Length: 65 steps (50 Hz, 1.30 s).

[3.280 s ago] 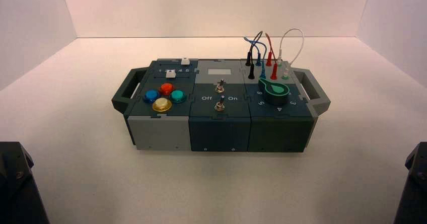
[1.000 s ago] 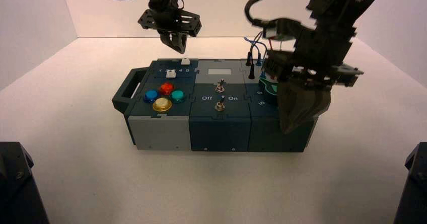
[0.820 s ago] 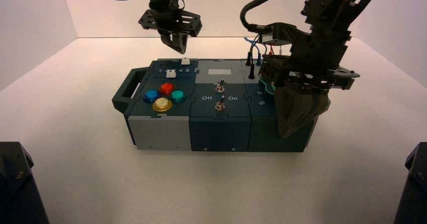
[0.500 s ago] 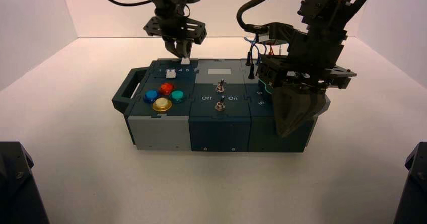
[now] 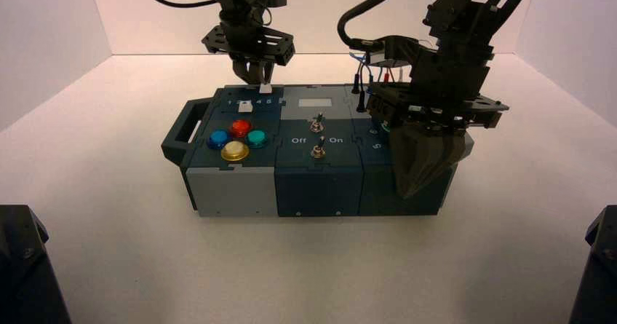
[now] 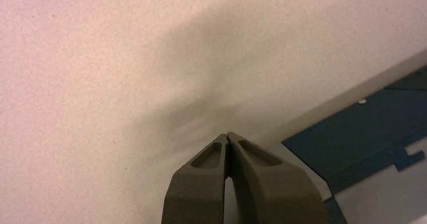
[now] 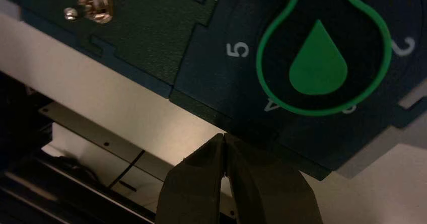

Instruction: Rotate the box counterclockwise.

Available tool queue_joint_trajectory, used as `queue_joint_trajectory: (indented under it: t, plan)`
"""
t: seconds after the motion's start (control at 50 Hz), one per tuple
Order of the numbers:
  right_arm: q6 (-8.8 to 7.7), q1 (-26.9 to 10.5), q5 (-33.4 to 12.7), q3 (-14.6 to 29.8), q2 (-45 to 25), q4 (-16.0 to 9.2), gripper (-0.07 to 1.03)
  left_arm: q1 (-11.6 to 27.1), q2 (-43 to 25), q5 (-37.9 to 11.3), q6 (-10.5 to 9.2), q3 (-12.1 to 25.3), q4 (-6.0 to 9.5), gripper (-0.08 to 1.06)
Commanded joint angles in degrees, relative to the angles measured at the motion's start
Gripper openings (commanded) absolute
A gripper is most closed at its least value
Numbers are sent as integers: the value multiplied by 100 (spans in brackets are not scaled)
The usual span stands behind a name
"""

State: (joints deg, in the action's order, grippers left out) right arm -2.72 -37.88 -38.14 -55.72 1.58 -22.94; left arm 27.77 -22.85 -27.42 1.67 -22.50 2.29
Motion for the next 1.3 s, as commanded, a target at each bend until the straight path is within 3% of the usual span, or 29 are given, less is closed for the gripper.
queue_joint_trajectory:
  t: [0.02, 0.34, 0.58, 0.84, 1.06, 1.3]
  plan:
    - [18, 378, 229, 193, -62, 220, -2, 79, 202, -149, 62, -18, 9, -3]
    - [26, 721, 220, 439, -272, 483, -2, 185, 308, -492, 105, -79, 9, -3]
    - [26, 756, 211, 677, -413, 598, -2, 334, 483, -659, 141, -211, 9, -3]
    - [26, 1125, 211, 905, -536, 782, -2, 404, 562, -826, 185, -316, 9, -3]
    - [26, 1415, 185, 1274, -694, 1037, -2, 475, 562, -967, 211, -404, 18, -3]
    - [26, 1450, 105, 1793, -1081, 1187, -2, 633, 571, -1046, 211, -431, 9, -3]
